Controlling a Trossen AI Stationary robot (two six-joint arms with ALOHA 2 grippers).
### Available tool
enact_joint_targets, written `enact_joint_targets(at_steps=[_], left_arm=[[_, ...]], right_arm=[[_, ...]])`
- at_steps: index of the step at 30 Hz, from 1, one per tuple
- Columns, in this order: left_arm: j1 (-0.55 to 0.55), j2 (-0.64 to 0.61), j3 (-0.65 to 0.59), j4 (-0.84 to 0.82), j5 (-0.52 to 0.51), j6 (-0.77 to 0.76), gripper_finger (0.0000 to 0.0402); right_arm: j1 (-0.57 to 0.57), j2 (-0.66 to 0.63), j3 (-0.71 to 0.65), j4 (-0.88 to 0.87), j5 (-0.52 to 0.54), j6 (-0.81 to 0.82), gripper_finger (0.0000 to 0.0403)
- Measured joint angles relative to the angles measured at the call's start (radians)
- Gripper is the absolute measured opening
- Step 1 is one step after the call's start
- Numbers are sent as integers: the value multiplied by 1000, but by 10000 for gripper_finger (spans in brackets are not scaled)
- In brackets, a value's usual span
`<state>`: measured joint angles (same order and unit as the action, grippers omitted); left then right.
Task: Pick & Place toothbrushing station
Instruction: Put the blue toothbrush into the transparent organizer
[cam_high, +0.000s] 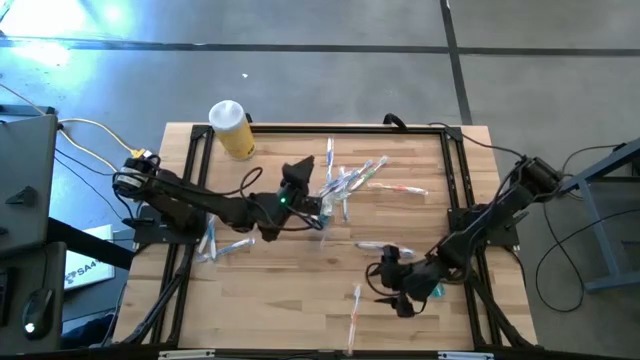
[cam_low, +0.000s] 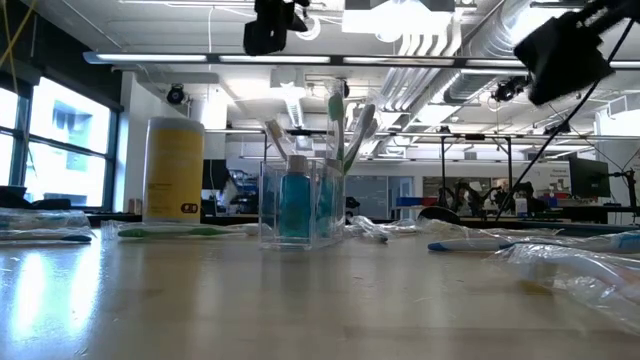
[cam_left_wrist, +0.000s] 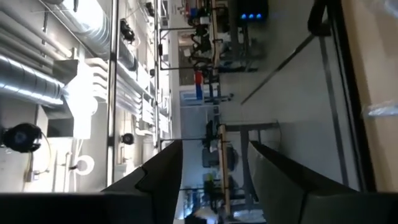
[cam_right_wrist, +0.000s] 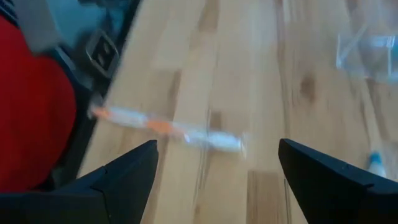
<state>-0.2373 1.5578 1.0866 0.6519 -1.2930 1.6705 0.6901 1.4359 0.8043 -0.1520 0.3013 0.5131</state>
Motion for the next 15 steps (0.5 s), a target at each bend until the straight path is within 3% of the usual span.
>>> enact_joint_targets(at_steps=[8, 11, 15], left_arm=[[-164, 0, 0, -10, 52, -163, 154], [-218, 0, 0, -78, 161, -364, 149], [-229, 0, 0, -214, 340, -651, 147]], right_arm=[[-13, 2, -1, -89, -136, 62, 325], [3, 1, -1, -120, -171, 86, 319], [62, 1, -1, -130, -128, 122, 307]])
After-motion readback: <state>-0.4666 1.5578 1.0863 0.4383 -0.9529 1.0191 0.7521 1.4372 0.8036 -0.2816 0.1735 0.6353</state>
